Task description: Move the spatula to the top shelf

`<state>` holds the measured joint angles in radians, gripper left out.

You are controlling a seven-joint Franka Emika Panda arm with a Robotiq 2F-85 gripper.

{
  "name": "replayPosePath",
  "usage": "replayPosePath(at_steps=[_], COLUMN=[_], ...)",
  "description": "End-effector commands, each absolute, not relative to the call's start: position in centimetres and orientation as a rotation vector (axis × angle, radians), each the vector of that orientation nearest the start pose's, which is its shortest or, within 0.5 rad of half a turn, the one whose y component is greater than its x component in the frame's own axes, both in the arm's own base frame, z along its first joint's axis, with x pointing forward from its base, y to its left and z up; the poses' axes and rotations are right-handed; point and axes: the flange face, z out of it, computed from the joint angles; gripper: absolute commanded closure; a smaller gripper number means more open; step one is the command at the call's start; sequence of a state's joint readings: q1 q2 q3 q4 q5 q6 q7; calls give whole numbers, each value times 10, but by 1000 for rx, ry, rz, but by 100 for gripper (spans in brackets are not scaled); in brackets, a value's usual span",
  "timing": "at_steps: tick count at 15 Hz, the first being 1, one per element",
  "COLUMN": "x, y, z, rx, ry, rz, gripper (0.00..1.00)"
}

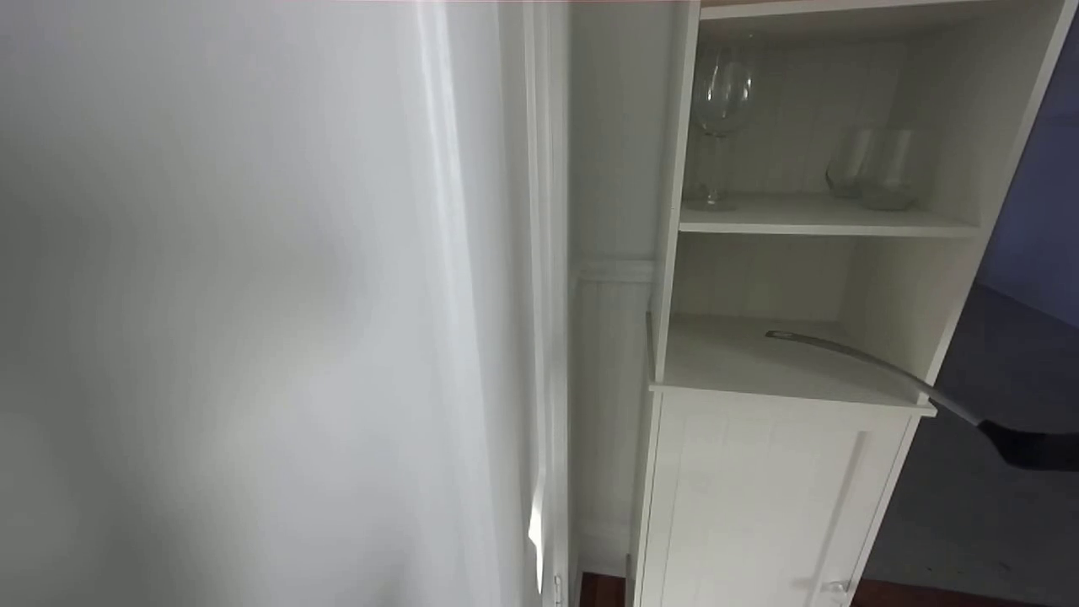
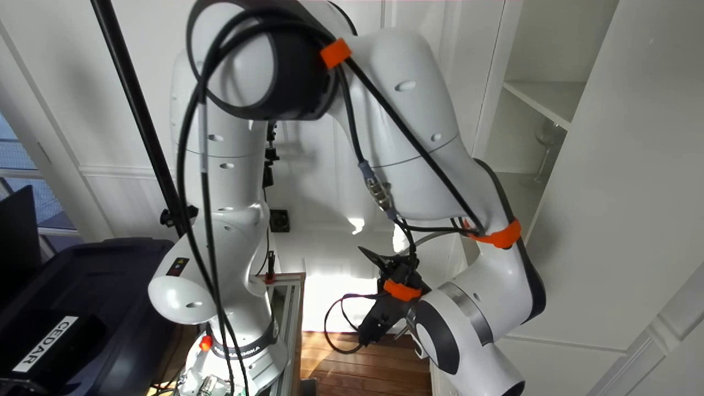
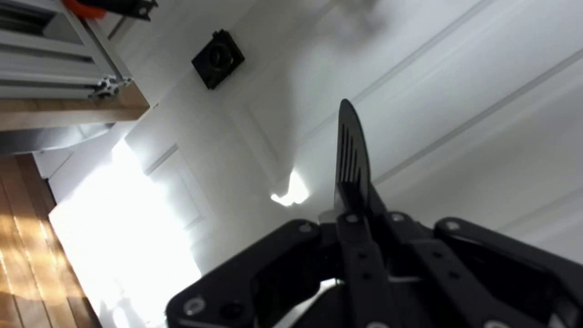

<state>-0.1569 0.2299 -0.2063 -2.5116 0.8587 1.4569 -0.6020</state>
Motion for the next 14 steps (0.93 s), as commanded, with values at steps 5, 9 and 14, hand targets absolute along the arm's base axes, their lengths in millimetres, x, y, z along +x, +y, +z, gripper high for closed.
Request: replayPosePath(at_steps=[5,9,14], x=[310,312,325], y=[-61,-58,-44], z=[272,296,316], rx=[-1755,-1692,-1629], ry=[122,67,21], rz=[849,813,744], gripper=[99,99,99])
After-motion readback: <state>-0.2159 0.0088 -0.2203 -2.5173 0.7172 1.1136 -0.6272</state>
